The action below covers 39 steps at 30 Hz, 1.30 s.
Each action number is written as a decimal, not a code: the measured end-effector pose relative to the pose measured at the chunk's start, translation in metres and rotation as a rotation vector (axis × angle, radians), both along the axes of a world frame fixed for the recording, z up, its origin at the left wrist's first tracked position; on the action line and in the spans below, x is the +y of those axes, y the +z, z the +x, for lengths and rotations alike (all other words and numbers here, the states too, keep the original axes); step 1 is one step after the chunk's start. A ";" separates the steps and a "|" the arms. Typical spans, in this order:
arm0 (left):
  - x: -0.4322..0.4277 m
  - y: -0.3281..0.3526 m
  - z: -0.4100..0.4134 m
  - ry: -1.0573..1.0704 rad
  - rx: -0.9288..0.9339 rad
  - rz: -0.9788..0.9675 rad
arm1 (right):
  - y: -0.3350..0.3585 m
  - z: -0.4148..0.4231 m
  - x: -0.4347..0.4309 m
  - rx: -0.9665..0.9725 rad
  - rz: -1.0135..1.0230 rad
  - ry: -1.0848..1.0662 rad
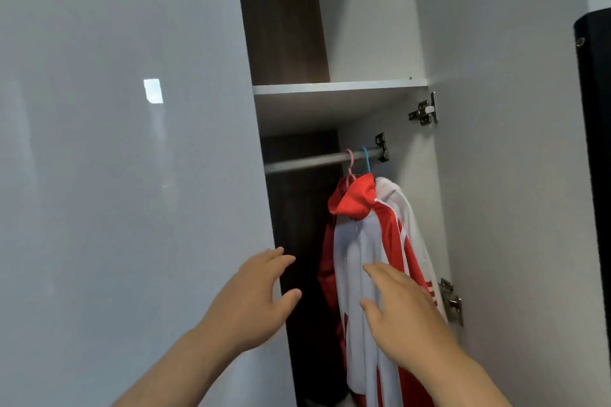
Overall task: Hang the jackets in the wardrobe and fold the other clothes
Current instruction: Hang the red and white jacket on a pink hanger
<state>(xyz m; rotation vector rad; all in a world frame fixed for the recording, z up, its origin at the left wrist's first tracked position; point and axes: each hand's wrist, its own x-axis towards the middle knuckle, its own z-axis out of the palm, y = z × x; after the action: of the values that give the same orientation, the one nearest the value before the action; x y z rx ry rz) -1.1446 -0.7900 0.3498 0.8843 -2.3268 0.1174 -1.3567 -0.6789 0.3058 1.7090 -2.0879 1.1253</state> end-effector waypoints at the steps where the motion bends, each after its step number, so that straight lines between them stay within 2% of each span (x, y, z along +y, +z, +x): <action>1: 0.004 -0.004 0.013 0.024 0.002 -0.012 | 0.000 0.008 0.004 0.000 0.008 0.034; 9: 0.019 -0.048 0.121 0.207 -0.011 0.023 | -0.002 0.087 -0.003 0.069 0.055 0.236; 13: 0.017 -0.065 0.171 0.292 0.015 0.057 | -0.010 0.127 -0.022 0.122 0.106 0.310; 25: 0.025 -0.114 0.297 0.611 -0.064 0.183 | -0.038 0.252 -0.083 0.294 0.215 0.633; 39: 0.098 -0.148 0.429 1.042 -0.026 0.304 | -0.088 0.408 -0.121 0.358 0.250 1.061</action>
<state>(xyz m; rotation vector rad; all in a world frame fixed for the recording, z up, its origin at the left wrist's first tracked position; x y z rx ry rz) -0.7152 -0.6919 0.2018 2.1689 -1.6893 0.2036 -0.9486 -0.7996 0.2178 2.9909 -1.0743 0.6282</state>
